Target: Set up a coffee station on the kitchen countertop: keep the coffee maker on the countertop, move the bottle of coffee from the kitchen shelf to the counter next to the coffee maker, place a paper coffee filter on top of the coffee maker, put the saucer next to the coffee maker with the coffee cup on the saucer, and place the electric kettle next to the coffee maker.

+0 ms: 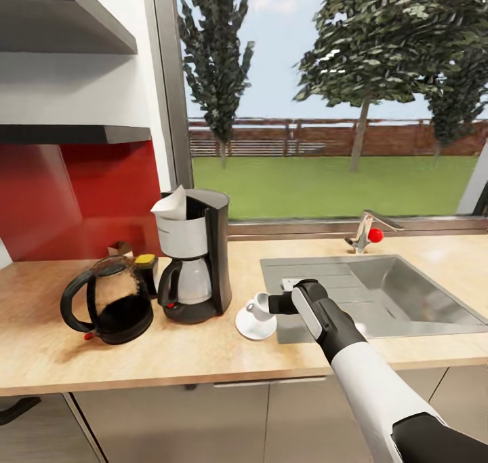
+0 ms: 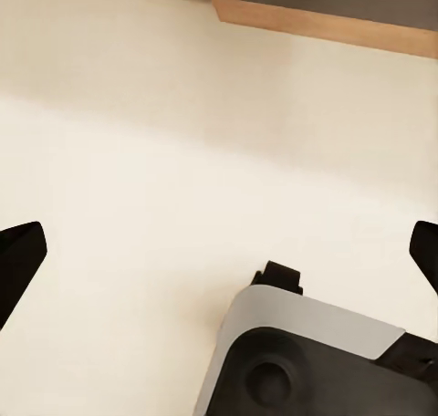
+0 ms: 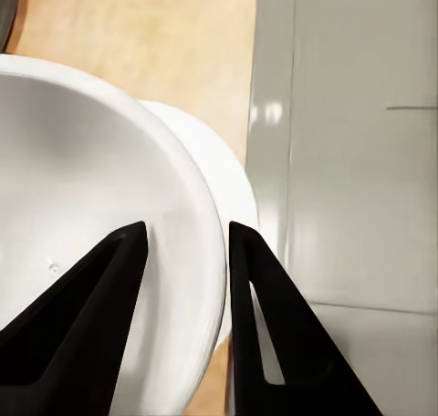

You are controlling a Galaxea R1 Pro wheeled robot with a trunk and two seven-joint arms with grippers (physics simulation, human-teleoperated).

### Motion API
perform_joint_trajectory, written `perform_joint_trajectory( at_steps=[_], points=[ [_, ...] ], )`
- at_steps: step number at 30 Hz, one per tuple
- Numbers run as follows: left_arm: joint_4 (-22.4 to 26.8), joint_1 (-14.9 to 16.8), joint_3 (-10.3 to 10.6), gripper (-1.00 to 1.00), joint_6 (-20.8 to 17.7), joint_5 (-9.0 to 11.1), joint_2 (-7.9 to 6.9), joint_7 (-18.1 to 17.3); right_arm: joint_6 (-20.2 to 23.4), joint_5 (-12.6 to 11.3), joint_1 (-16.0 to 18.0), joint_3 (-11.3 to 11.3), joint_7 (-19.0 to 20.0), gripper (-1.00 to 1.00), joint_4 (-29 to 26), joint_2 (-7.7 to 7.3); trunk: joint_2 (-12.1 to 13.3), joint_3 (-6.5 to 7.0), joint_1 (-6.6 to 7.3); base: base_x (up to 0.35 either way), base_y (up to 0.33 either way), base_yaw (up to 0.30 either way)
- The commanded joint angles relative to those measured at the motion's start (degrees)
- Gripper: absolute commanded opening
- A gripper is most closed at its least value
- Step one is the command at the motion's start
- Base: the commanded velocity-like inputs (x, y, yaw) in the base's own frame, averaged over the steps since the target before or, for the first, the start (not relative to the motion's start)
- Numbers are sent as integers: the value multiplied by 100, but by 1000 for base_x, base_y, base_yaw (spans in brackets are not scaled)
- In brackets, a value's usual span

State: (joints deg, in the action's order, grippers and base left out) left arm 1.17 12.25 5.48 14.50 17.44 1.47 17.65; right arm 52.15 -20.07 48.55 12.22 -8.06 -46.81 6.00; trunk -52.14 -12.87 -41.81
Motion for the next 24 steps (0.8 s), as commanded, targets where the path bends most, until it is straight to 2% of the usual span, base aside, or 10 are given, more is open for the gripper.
perform_joint_trajectory(
  at_steps=[1,21,24],
  points=[
    [-3,5,49,100,18,49,2,19,14,-64,5,11,-55,-100,-7,-2,-6,-8,-1,1,-7,0],
    [-3,6,49,100,18,49,2,19,14,-65,-3,12,-57,-100,-4,-2,-6,-47,-1,0,0,14],
    [-3,6,49,100,18,49,2,19,14,-64,-3,10,-59,-100,-4,-2,-126,-119,-67,0,0,0]
  ],
)
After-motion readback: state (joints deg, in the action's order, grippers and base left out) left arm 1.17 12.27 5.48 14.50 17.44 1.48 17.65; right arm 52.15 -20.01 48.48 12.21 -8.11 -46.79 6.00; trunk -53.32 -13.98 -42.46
